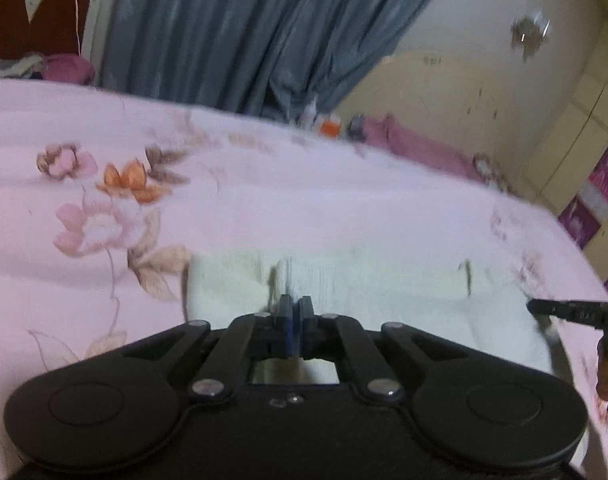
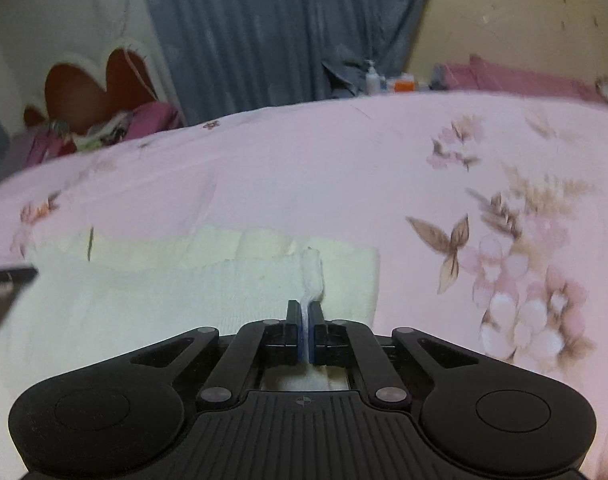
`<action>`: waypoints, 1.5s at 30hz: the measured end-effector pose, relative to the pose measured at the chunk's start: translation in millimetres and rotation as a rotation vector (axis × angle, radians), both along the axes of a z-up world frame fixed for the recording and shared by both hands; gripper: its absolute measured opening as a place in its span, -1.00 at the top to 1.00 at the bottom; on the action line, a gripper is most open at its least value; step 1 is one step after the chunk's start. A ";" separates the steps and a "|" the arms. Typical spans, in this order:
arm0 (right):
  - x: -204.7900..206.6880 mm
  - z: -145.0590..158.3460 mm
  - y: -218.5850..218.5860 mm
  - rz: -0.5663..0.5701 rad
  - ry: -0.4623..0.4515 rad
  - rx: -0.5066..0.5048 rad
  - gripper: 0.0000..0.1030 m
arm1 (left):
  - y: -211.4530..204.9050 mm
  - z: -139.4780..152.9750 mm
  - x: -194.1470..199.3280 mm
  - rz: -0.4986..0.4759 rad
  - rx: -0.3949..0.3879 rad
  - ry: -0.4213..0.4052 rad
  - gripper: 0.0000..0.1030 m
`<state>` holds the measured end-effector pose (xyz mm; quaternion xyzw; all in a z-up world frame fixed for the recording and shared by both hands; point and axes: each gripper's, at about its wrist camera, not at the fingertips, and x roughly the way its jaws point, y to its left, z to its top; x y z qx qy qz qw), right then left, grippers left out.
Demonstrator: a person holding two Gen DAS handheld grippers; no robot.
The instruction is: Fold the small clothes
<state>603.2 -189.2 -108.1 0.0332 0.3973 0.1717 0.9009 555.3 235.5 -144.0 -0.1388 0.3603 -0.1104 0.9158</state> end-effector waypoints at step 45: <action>-79.2 -13.5 72.4 0.183 -0.166 -0.109 0.02 | -91.2 3.5 -58.8 -0.047 0.224 -0.116 0.20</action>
